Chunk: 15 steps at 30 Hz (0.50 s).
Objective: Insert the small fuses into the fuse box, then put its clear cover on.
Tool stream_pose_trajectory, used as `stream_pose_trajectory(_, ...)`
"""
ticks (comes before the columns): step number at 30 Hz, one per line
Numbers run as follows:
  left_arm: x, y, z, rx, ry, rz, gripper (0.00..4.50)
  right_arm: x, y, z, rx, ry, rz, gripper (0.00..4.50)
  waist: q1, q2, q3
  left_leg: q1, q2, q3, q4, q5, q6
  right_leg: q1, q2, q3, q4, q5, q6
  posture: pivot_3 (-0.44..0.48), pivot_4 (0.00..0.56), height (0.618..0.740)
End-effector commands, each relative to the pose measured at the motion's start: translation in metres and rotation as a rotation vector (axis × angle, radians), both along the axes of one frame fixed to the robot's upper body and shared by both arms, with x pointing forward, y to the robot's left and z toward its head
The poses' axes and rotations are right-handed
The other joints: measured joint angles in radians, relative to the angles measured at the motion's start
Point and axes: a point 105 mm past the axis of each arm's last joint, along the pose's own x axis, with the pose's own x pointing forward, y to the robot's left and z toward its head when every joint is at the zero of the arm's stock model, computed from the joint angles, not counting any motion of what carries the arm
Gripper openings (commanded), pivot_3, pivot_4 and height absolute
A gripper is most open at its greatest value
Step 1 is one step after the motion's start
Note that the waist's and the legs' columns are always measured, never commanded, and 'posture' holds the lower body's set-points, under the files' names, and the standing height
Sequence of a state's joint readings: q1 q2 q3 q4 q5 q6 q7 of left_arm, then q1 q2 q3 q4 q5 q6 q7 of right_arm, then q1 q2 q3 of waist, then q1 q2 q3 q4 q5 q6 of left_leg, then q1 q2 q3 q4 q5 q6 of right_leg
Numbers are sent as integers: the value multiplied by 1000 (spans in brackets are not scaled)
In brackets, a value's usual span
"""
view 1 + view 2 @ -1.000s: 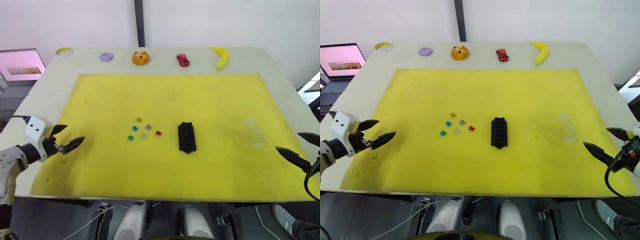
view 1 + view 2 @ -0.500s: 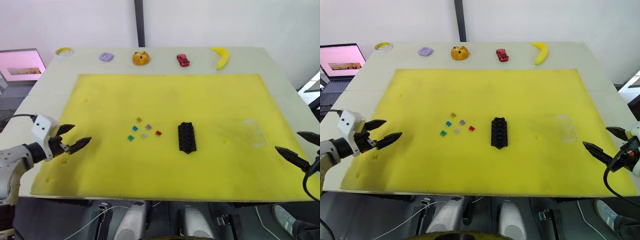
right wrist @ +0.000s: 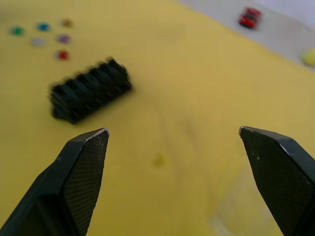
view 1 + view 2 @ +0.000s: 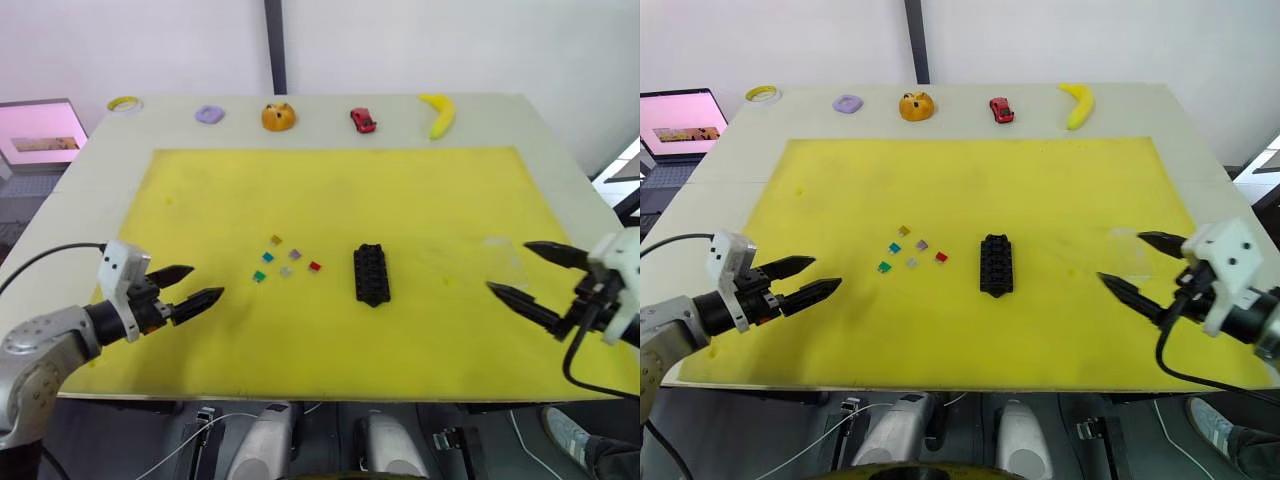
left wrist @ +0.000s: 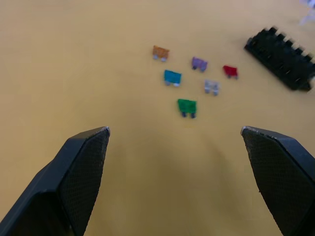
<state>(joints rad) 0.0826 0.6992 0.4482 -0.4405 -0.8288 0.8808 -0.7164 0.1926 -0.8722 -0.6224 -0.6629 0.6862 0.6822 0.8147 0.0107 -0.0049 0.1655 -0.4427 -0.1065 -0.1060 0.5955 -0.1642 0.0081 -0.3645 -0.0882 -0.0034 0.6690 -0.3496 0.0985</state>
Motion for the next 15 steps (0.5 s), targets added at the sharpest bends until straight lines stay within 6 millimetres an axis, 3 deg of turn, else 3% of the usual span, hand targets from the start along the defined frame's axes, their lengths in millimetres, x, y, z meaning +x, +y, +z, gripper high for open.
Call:
stream_pose_trajectory(1,-9,-7,6,-192,84,46,4500,-5,47,6,57,-4,174,4463,0,0,0,0,0,0,0,0,0,0,0,0,0,0,0,0,150,735)
stream_pose_trajectory(6,-17,-32,-4,-428,227,91,4500,-5,85,4,117,21,328,4463,2,-2,0,0,-1,0,2,-1,1,-1,0,0,0,0,0,0,150,735)
stream_pose_trajectory(15,-4,-51,-5,-673,445,175,4500,-5,113,-8,141,29,421,4463,2,-2,-1,0,-1,0,2,-1,1,-2,0,0,0,0,1,0,150,735)
